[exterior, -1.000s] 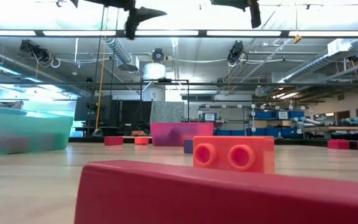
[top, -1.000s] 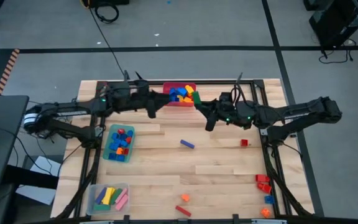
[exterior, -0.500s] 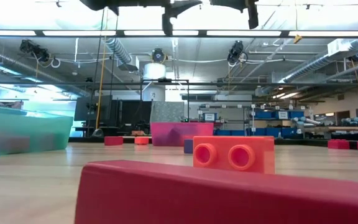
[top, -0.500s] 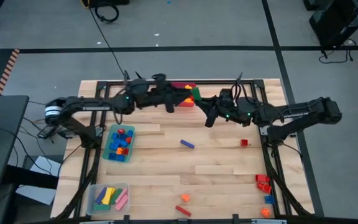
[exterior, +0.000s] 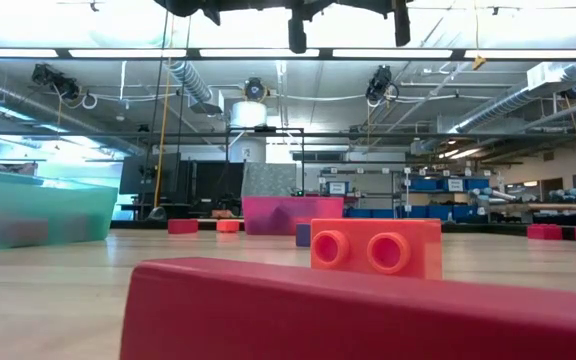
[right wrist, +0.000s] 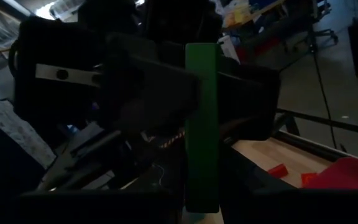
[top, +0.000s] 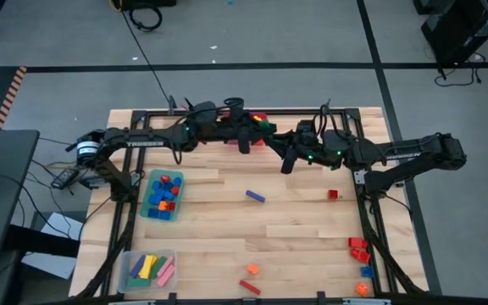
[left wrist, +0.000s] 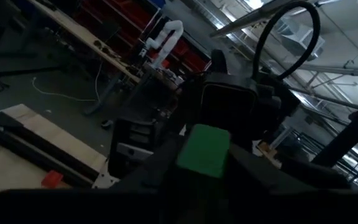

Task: Sort blocks by size
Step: Put the green rectangle block into the transparent bin

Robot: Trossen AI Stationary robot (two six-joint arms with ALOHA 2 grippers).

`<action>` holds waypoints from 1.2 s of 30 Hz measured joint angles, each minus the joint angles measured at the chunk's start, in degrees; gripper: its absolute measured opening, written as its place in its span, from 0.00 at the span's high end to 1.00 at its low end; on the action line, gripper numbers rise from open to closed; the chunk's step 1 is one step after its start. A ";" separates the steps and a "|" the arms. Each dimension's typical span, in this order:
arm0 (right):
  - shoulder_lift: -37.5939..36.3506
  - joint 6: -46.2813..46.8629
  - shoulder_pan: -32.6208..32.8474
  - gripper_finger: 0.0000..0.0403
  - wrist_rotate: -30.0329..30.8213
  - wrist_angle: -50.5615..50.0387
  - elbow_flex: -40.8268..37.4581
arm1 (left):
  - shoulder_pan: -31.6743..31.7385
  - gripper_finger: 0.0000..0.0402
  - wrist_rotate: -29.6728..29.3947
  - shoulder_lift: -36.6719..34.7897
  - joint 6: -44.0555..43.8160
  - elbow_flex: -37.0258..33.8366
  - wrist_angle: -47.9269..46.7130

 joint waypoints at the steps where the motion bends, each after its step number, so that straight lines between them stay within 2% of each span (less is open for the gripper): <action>1: 0.00 -0.01 0.00 0.82 -0.19 0.07 0.00 | 0.00 0.74 -0.04 0.00 0.04 0.00 -0.07; 3: -0.01 1.09 0.03 0.82 -1.01 0.49 0.00 | 0.06 0.83 0.79 0.00 0.93 0.00 0.26; 4: -0.05 1.30 0.05 0.81 -1.65 0.76 0.04 | 0.14 0.85 1.69 -0.02 1.34 0.06 0.60; 12: 0.00 0.47 -0.26 0.77 -2.24 0.09 0.07 | 0.46 0.85 4.31 -0.07 2.57 0.11 0.07; 18: -0.16 -0.05 -0.55 0.64 -0.87 -2.18 0.02 | 1.43 0.86 5.41 -0.08 2.38 0.02 -1.28; 21: -0.53 0.13 -1.10 0.57 -0.85 -5.93 0.02 | 2.79 0.86 6.47 -0.75 3.35 0.00 -4.84; 26: -0.85 3.61 -1.16 0.50 -0.67 -15.03 -0.07 | 4.86 0.86 6.89 -5.42 9.70 0.11 -19.14; 31: -0.87 11.63 -0.79 0.51 -1.00 -26.91 -0.07 | 4.16 0.86 -3.22 -12.48 17.66 0.07 -41.08; 36: -0.87 17.85 1.10 0.52 -1.24 -34.90 -0.07 | -0.66 0.86 -10.94 -20.12 19.11 0.04 -60.92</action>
